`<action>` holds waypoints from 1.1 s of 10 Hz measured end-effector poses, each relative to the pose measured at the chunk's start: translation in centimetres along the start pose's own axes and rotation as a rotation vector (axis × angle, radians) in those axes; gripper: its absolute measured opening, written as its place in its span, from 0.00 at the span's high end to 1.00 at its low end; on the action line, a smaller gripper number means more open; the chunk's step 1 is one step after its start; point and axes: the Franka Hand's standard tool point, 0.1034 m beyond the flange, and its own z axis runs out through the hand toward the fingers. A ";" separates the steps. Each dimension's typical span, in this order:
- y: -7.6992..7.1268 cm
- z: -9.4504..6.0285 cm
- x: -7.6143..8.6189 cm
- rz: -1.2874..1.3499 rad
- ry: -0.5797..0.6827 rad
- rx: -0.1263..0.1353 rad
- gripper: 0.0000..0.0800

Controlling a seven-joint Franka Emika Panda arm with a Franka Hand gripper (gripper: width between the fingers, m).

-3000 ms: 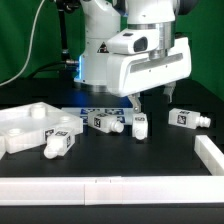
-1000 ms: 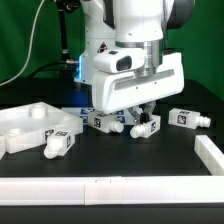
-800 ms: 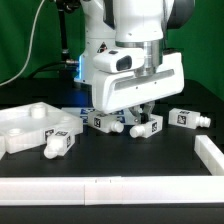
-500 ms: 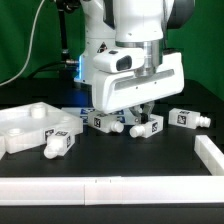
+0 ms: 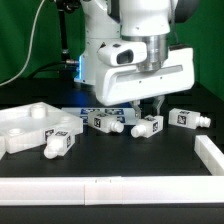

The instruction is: Assemble one leg

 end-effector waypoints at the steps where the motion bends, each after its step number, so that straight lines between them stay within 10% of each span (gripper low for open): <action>1: 0.3 -0.1 0.2 0.040 0.011 0.015 0.46; 2: 1.5 -0.4 0.7 0.036 0.061 0.023 0.26; 4: 1.5 -0.3 0.6 0.039 0.060 0.024 0.20; 11: 0.2 3.4 -1.6 0.411 0.023 0.052 0.19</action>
Offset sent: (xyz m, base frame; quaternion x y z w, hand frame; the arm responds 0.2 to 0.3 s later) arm 0.0000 0.0000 0.0000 0.0000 0.0000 0.0000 1.0000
